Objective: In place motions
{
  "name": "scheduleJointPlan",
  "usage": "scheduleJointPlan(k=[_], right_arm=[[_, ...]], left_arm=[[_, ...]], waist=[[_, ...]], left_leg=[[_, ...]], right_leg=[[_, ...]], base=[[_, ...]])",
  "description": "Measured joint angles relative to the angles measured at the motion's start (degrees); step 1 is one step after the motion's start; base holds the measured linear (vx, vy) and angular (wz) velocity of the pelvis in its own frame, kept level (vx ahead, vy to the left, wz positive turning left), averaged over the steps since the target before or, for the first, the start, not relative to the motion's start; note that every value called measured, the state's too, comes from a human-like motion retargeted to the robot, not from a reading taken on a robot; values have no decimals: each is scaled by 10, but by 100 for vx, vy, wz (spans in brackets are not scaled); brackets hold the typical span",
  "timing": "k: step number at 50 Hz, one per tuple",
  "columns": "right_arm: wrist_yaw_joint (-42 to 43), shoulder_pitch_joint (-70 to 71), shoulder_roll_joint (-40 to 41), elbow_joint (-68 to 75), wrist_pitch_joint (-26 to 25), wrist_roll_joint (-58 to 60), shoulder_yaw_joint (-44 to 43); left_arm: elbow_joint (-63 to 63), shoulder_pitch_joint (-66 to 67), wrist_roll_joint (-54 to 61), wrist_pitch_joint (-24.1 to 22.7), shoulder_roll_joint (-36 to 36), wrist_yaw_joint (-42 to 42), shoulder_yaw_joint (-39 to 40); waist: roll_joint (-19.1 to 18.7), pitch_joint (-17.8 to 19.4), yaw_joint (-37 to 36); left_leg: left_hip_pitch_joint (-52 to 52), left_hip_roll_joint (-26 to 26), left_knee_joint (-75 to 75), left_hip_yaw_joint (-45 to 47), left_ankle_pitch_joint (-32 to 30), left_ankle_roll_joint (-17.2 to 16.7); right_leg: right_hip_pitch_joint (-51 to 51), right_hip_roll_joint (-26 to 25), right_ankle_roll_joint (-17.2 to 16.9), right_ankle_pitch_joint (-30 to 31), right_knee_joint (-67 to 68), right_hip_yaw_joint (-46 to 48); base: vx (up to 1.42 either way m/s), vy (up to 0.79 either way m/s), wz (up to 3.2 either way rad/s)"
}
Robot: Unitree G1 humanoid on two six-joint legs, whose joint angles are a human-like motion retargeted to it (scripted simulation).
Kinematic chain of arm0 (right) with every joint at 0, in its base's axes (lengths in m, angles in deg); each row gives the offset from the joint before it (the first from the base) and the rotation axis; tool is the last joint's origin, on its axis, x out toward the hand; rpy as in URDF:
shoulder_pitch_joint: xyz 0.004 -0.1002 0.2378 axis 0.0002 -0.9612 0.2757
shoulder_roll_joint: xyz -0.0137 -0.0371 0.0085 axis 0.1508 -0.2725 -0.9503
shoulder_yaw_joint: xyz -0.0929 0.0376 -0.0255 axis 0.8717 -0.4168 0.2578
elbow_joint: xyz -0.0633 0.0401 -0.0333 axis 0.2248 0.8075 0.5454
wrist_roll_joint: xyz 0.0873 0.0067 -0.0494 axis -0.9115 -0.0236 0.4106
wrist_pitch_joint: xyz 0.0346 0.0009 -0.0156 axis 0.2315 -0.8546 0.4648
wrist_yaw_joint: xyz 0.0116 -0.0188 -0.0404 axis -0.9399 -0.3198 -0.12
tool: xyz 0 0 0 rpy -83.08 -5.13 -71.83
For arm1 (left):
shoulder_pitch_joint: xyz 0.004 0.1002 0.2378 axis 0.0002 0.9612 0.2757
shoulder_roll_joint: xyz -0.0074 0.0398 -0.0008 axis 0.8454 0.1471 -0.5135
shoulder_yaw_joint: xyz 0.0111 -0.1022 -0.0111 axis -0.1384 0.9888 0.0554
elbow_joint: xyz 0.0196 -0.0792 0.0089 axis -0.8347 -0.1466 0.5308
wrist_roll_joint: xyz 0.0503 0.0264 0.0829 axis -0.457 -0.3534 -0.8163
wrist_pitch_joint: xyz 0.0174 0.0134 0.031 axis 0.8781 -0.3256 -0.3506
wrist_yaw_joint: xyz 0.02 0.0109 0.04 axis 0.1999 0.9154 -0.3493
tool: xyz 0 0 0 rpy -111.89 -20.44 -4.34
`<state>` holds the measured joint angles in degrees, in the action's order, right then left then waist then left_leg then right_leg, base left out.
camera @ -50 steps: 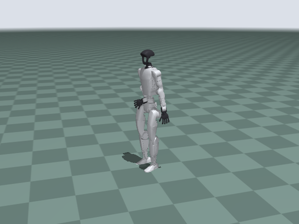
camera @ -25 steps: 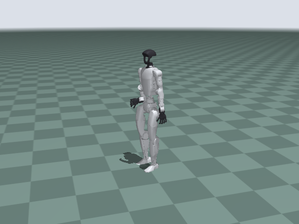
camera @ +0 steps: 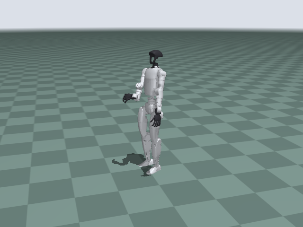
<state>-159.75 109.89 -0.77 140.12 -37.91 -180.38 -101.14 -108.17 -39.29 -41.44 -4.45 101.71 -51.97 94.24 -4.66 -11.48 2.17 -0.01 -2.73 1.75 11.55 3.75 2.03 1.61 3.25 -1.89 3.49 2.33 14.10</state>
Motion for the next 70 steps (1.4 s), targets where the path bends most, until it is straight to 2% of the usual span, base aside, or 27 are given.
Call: scheduleJointPlan(k=[6,10,15,20,23,26,31,35,41,48,62,70], right_arm=[[0,233,-11,-17,0,0,7],[0,405,25,-107,0,0,45],[0,554,114,-312,0,0,205],[0,569,127,-524,0,0,470],[0,534,80,-649,0,0,642],[0,504,-13,-791,0,0,782],[0,511,-190,-1004,0,0,920],[0,551,-311,-1097,0,0,960],[0,583,-383,-1145,0,0,970],[0,583,-401,-1196,0,0,985],[0,561,-415,-1212,0,0,999],[0,523,-421,-1206,0,0,1010]], left_arm=[[37,-194,48,-1,75,-32,29],[78,-357,90,-18,97,-18,48],[136,-562,191,-66,127,-5,6],[213,-708,286,-116,214,33,-88],[250,-776,329,-139,274,56,-131],[272,-834,390,-171,328,93,-158],[301,-896,480,-242,400,127,-188],[321,-934,521,-270,442,130,-185],[330,-960,542,-288,471,145,-176],[330,-968,555,-294,471,153,-173],[324,-969,558,-294,462,151,-187],[313,-945,534,-301,450,153,-199]], waist=[[-20,-32,-7],[-17,-47,-23],[1,-50,-40],[10,-46,-41],[16,-50,-39],[16,-59,-37],[19,-75,-21],[8,-65,-15],[2,-54,-22],[2,-40,-24],[-3,-32,-26],[-5,-7,-31]], left_leg=[[3,2,1,0,0,2],[11,2,0,-2,0,1],[31,2,0,-1,3,1],[47,3,-3,3,7,-1],[59,5,-3,6,9,-1],[74,5,-2,5,10,0],[101,5,2,-6,8,-2],[114,3,3,-12,7,-1],[112,1,3,-15,9,-1],[111,-2,3,-16,9,-1],[109,-1,0,-16,8,-2],[105,-2,2,-16,7,1]], right_leg=[[-3,-3,2,-1,3,-1],[-9,-4,2,-3,2,0],[-30,-4,2,-5,1,-2],[-50,-3,1,-8,1,-10],[-64,-4,-1,-10,2,-17],[-78,-3,-2,-11,2,-18],[-96,-1,-2,-13,2,-8],[-104,0,-2,-15,2,-3],[-101,2,-2,-16,0,1],[-100,4,-2,-17,-1,3],[-98,3,-2,-16,-1,6],[-96,0,2,-14,0,8]], base=[[3,1,2],[11,3,4],[9,0,-7],[8,-2,-15],[-2,-3,-17],[-9,-2,0],[-16,0,22],[-24,12,16],[-1,1,2],[0,0,0],[0,0,0],[0,0,0]])
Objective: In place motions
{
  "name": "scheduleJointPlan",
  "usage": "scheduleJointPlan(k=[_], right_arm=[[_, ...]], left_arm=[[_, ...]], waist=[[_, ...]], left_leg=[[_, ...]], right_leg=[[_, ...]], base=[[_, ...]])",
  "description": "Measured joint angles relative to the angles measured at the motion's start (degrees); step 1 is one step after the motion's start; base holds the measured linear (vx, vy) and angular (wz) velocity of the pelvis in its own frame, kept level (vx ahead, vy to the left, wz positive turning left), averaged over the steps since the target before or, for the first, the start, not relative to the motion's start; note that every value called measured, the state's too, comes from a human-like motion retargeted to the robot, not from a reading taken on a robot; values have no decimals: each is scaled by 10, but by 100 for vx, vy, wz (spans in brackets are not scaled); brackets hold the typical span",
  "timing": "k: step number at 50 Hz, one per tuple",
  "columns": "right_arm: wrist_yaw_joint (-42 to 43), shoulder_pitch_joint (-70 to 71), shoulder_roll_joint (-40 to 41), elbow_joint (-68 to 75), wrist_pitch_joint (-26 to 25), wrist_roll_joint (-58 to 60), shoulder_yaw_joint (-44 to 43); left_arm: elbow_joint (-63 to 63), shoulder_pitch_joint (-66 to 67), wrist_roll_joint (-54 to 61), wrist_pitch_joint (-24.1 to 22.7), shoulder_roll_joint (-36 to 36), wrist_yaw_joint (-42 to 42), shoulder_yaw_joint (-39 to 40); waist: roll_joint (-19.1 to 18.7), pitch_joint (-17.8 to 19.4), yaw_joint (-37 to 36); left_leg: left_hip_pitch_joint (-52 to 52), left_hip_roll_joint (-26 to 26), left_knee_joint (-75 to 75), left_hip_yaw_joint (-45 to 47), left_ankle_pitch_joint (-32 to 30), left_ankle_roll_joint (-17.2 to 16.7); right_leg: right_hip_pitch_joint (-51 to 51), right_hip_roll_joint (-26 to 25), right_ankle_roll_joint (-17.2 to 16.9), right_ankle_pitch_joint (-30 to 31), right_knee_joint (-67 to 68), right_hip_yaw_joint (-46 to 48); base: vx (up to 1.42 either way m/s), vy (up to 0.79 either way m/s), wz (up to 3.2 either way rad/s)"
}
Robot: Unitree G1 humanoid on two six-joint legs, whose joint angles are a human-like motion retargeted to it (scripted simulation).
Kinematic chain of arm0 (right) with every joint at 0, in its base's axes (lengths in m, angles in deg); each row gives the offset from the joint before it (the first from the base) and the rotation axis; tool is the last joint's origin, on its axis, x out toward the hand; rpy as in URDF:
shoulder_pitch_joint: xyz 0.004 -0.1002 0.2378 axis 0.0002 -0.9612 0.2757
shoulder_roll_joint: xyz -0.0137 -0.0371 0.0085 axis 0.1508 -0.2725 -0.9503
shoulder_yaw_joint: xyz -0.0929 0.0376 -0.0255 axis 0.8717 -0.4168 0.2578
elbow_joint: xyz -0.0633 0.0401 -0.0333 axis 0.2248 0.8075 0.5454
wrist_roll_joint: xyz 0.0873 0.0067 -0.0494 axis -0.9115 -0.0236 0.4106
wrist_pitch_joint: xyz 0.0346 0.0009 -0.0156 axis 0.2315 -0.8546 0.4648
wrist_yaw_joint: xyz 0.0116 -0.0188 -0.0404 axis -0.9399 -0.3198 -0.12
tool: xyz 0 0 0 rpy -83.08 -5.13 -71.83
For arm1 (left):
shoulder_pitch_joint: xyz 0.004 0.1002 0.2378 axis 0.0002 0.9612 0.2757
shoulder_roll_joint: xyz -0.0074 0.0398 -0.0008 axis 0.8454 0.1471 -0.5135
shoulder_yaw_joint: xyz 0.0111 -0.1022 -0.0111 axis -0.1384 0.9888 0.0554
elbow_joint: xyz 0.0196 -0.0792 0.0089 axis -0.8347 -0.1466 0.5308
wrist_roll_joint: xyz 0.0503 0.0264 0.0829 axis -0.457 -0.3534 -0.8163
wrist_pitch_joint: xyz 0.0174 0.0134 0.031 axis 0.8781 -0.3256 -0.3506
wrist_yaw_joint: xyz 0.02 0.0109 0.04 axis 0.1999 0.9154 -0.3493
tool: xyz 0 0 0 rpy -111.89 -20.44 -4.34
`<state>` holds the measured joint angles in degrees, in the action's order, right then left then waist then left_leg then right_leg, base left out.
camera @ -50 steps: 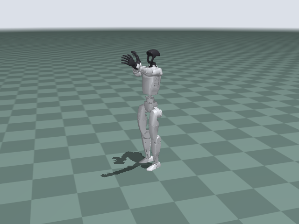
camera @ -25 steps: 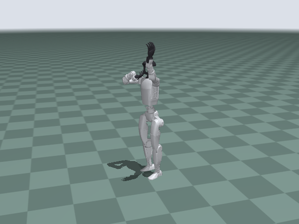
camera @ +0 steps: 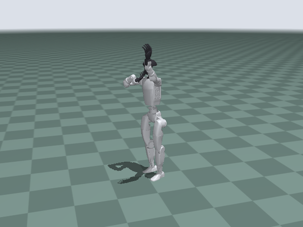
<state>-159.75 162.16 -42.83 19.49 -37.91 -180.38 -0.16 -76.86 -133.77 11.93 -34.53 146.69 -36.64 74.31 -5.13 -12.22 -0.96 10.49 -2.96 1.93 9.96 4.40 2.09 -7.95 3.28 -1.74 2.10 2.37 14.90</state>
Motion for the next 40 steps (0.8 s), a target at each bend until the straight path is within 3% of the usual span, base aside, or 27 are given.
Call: scheduleJointPlan(k=[6,10,15,19,22,26,31,36,40], right_arm=[[0,-112,44,44,0,0,-22],[0,-238,116,164,0,0,-73],[0,-390,305,417,0,0,-181],[0,-459,473,656,0,0,-330],[0,-491,545,800,0,0,-458],[0,-527,568,955,0,0,-623],[0,-592,538,1115,0,0,-792],[0,-669,500,1204,0,0,-881],[0,-734,486,1207,0,0,-923]], left_arm=[[-13,74,-59,11,-60,-32,20],[-30,189,-129,9,-122,-52,65],[-70,384,-260,0,-217,-67,133],[-123,546,-317,35,-297,-107,174],[-170,654,-338,80,-335,-167,175],[-227,778,-402,122,-366,-234,171],[-296,888,-446,136,-396,-223,182],[-344,963,-449,158,-424,-222,175],[-351,1022,-478,163,-440,-223,150]], waist=[[9,25,5],[17,32,0],[14,37,-4],[-1,40,13],[-9,52,27],[-2,77,33],[20,116,32],[28,145,28],[28,145,29]], left_leg=[[-12,0,4,0,-1,1],[-36,-1,6,4,0,2],[-71,-3,3,10,1,3],[-84,0,-2,10,-2,2],[-91,0,-4,8,-3,2],[-98,-2,-5,8,-3,3],[-105,-4,-5,4,-6,2],[-107,-4,-6,-3,-8,1],[-108,-5,-7,-6,-8,0]], right_leg=[[12,0,1,2,3,3],[32,0,3,3,6,2],[62,-1,4,5,6,-2],[75,-4,4,6,4,0],[80,-4,4,8,3,2],[86,-2,3,9,2,1],[97,0,3,9,0,4],[105,1,2,7,-3,13],[110,2,2,6,-6,16]], base=[[3,-2,2],[7,-5,-7],[7,-7,-8],[1,-3,1],[0,0,0],[-3,-1,-2],[1,-4,7],[3,-3,18],[7,-2,6]])
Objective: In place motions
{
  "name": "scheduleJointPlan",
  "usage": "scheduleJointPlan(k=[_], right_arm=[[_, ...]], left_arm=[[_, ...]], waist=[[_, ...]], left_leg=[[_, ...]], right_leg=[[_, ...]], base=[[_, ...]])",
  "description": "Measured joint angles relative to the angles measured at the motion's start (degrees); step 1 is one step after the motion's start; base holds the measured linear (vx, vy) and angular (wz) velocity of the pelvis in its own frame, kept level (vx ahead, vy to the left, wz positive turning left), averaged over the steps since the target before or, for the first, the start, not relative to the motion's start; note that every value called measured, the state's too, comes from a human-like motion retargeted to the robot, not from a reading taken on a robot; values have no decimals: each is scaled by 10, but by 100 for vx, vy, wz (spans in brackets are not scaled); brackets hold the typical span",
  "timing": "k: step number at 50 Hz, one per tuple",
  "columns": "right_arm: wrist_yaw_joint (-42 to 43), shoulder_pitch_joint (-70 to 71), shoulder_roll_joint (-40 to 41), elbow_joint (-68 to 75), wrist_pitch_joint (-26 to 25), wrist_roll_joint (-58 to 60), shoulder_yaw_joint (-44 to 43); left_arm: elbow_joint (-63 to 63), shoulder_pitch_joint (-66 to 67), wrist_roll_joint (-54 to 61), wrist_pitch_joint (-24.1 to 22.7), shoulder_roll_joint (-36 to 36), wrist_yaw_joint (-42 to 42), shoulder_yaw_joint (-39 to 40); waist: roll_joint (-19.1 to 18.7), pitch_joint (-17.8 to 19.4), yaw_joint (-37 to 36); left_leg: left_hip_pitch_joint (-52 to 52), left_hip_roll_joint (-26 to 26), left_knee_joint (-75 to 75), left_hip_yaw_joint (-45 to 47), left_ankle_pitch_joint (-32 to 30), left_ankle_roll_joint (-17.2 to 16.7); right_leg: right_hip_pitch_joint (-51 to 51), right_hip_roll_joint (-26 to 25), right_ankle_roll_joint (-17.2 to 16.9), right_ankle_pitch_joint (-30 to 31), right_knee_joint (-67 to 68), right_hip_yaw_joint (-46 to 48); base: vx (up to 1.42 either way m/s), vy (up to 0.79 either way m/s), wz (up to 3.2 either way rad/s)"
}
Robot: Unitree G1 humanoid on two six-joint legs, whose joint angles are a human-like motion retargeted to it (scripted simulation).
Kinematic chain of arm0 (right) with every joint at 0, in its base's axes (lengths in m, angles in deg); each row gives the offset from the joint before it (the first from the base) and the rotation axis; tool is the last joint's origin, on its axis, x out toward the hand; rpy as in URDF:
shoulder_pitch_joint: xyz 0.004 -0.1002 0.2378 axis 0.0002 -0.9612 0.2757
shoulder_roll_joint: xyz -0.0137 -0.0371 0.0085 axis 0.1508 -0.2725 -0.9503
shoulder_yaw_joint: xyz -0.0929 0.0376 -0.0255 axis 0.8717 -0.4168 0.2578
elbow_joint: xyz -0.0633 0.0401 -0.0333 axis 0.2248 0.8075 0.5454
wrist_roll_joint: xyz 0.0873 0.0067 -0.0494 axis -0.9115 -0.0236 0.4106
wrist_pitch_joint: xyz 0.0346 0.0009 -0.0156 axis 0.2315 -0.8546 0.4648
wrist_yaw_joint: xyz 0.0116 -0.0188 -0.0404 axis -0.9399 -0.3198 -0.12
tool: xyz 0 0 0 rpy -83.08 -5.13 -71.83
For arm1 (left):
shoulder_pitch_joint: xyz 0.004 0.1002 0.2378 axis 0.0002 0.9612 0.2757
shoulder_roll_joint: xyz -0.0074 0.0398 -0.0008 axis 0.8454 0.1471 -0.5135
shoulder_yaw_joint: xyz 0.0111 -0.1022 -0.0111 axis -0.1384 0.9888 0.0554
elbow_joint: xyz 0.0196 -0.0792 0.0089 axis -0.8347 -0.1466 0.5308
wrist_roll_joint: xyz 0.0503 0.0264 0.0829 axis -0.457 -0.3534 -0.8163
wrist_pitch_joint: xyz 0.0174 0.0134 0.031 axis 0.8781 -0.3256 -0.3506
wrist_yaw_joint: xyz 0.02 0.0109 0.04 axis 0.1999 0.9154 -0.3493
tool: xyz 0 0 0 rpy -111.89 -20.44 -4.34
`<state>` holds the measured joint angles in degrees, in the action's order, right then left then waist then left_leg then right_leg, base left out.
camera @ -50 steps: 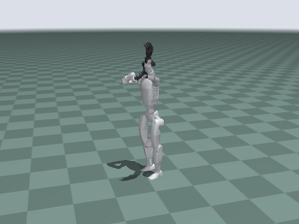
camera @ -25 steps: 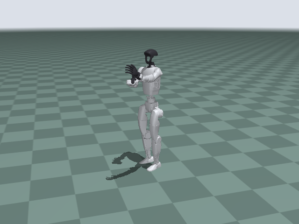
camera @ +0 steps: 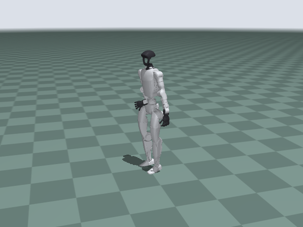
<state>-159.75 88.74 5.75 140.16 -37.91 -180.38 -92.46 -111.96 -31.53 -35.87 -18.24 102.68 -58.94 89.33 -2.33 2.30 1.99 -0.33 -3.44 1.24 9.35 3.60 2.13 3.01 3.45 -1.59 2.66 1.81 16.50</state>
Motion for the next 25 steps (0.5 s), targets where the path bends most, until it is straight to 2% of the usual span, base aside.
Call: scheduleJointPlan(k=[6,10,18,25], right_arm=[[0,-30,-17,-11,0,0,-44],[0,-9,-28,-27,0,0,-66],[0,29,-25,-29,0,0,8],[0,51,-1,-28,0,0,27]], left_arm=[[22,68,-23,2,-11,21,0],[36,105,-8,4,-19,32,-12],[38,121,38,18,-43,45,-23],[19,80,61,22,-74,64,-31]], waist=[[9,-1,-66],[3,-6,-22],[1,-9,-3],[-1,-18,6]], left_leg=[[-12,16,-5,83,12,-5],[-6,10,-2,32,6,0],[-2,5,-2,22,4,2],[-1,5,-2,18,2,1]], right_leg=[[-24,-9,-1,-4,22,-82],[-21,-5,0,6,12,-33],[-14,-3,-2,7,3,-23],[-12,-3,-3,7,2,-19]], base=[[3,-2,-121],[0,1,98],[-1,0,7],[-6,1,7]])
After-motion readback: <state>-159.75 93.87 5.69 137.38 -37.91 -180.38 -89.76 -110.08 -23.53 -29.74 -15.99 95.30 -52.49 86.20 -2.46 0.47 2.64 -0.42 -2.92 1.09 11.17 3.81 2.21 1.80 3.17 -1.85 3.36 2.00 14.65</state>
